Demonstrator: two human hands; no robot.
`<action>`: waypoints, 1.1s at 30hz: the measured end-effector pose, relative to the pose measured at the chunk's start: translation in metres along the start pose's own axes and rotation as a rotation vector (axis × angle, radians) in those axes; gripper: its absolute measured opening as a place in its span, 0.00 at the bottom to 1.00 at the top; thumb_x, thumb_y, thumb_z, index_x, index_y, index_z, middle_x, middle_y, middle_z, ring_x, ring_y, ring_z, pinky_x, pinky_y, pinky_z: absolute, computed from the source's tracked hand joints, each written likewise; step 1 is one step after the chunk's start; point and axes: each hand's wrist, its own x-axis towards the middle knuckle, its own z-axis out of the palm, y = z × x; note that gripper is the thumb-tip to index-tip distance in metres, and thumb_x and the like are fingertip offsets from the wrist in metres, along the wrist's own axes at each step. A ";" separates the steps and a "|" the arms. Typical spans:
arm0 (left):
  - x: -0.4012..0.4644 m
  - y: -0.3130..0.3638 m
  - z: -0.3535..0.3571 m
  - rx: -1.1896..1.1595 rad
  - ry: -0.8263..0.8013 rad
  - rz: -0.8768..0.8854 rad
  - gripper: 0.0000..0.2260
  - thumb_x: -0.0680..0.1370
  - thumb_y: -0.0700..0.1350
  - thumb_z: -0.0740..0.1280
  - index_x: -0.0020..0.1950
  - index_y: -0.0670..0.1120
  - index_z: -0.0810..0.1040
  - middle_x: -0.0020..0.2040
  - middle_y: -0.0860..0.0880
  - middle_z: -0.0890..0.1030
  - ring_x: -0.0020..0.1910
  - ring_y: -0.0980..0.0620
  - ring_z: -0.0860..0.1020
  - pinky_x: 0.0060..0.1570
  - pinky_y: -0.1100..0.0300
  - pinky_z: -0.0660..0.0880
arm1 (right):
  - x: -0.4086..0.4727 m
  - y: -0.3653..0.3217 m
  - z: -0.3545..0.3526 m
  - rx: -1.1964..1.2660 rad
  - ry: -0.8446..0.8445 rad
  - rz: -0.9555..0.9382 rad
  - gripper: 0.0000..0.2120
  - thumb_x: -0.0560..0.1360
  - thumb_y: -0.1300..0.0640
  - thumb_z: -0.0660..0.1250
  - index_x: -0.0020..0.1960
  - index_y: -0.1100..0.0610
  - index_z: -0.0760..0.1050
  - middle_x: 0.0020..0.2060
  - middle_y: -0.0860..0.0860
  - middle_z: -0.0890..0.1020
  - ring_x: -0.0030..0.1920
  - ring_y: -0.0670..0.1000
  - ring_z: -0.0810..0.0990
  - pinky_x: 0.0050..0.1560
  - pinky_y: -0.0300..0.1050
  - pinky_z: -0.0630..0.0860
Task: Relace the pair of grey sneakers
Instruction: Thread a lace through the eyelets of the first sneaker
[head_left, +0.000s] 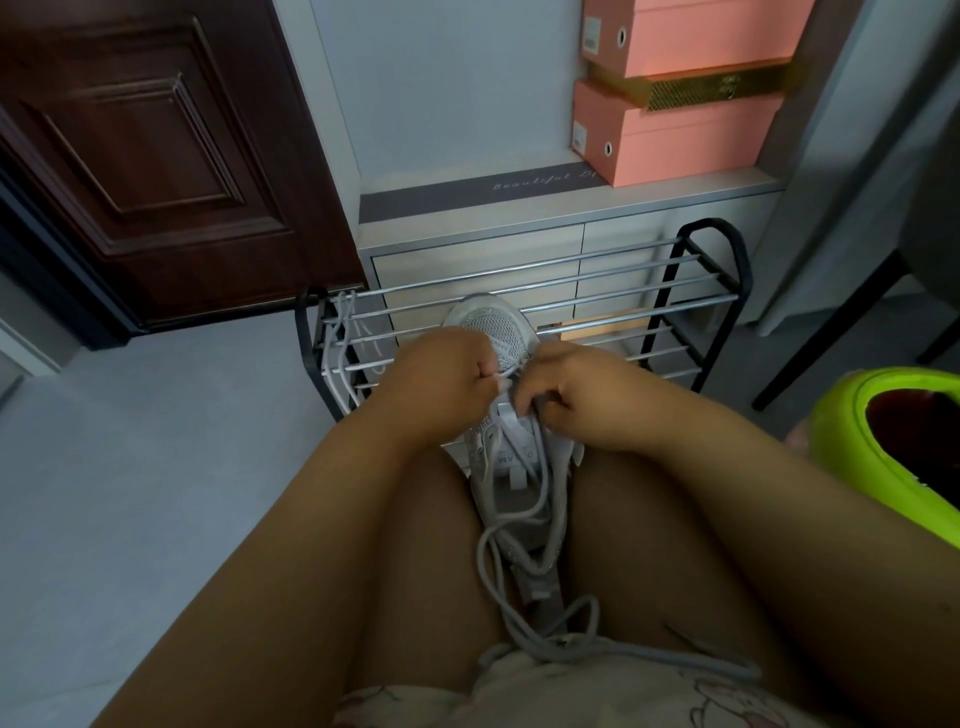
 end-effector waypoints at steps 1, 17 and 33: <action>0.000 -0.001 0.001 -0.051 0.002 -0.010 0.08 0.75 0.44 0.69 0.37 0.48 0.74 0.32 0.55 0.72 0.34 0.54 0.71 0.37 0.59 0.68 | 0.000 -0.002 -0.001 -0.085 -0.024 -0.032 0.09 0.71 0.62 0.64 0.48 0.56 0.81 0.45 0.52 0.76 0.43 0.40 0.67 0.44 0.34 0.66; 0.002 -0.013 0.008 -0.350 -0.004 -0.068 0.05 0.75 0.43 0.70 0.40 0.45 0.77 0.34 0.52 0.75 0.32 0.56 0.72 0.36 0.60 0.70 | 0.015 0.000 -0.025 -0.047 -0.474 0.083 0.07 0.73 0.60 0.65 0.46 0.49 0.72 0.46 0.48 0.71 0.42 0.45 0.71 0.38 0.36 0.66; 0.001 -0.011 0.021 -0.122 0.147 -0.085 0.08 0.69 0.44 0.74 0.36 0.53 0.76 0.31 0.57 0.75 0.32 0.62 0.72 0.35 0.65 0.66 | -0.030 -0.015 -0.022 0.631 -0.159 -0.053 0.11 0.74 0.59 0.66 0.33 0.57 0.79 0.34 0.48 0.75 0.37 0.41 0.75 0.44 0.35 0.71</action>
